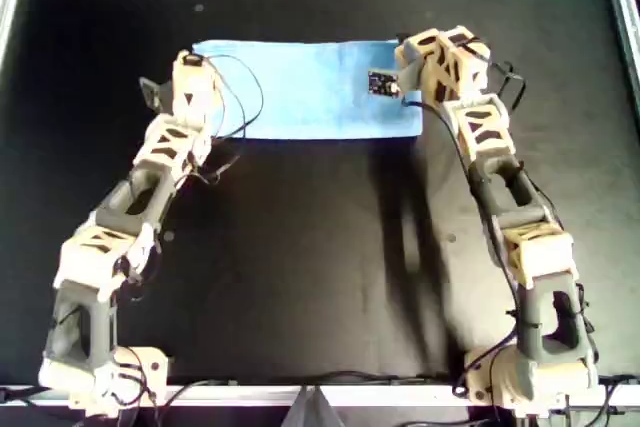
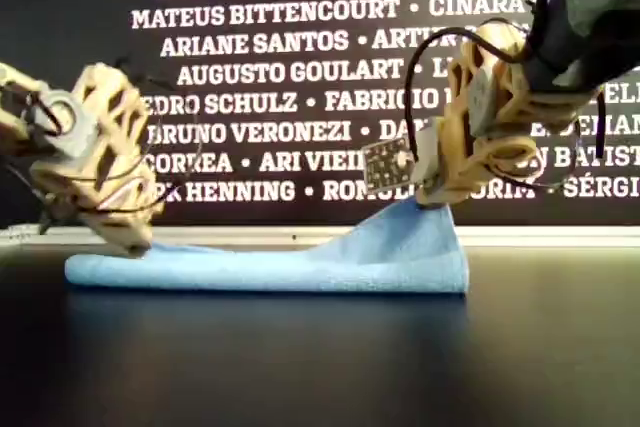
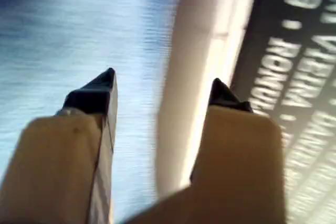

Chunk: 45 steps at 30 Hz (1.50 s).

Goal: Fold a cloth

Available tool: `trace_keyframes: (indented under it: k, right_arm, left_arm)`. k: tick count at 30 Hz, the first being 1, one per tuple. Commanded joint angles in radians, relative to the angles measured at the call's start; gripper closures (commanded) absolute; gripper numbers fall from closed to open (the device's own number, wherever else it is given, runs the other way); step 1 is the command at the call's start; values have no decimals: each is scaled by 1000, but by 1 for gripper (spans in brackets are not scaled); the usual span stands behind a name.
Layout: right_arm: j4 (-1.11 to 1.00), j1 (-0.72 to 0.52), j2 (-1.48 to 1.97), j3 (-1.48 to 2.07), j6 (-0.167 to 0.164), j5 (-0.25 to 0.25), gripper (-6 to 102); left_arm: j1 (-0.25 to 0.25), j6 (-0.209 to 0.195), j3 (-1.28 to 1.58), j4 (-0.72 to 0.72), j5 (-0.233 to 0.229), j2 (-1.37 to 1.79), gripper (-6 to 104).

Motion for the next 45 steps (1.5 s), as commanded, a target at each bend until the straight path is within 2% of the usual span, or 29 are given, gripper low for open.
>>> trace_keyframes:
  k: [1, 3, 5, 14, 17, 20, 25, 29, 37, 42, 45]
  right_arm:
    - [41, -2, 172, -11, -3, -12, 51]
    - [41, -2, 179, 3, -2, -12, 51]
    - [40, -8, 186, 2, 14, -12, 51]
    - [150, 9, 410, 161, 14, -12, 48]
    - [222, 6, 572, 330, 0, -12, 48]
    - [298, -2, 821, 569, 11, -12, 48]
    - [302, -11, 1285, 1035, -3, -5, 48]
    - [302, -12, 1572, 1298, -3, 5, 48]
    - [302, -29, 1991, 1624, -3, 6, 48]
    - [302, -110, 2217, 1761, -3, 6, 48]
    - [302, -164, 2290, 1830, -3, 6, 48]
  left_arm:
    - [6, 25, 112, 0, -8, 245, 35]
    - [5, 34, 216, 0, -8, 331, 35]
    - [5, 34, 321, 0, -8, 434, 35]
    - [5, 34, 755, -2, 3, 930, 35]
    - [5, 34, 899, -2, 6, 1118, 35]
    - [5, 34, 1048, -2, 8, 1339, 36]
    - [5, 34, 1232, -2, 9, 1666, 36]
    - [5, 29, 1330, -2, 11, 1793, 36]
    - [5, 20, 1539, -2, 11, 1983, 35]
    - [5, 32, 1713, -2, 11, 2292, 35]
    - [5, 34, 1775, -2, 11, 2338, 35]
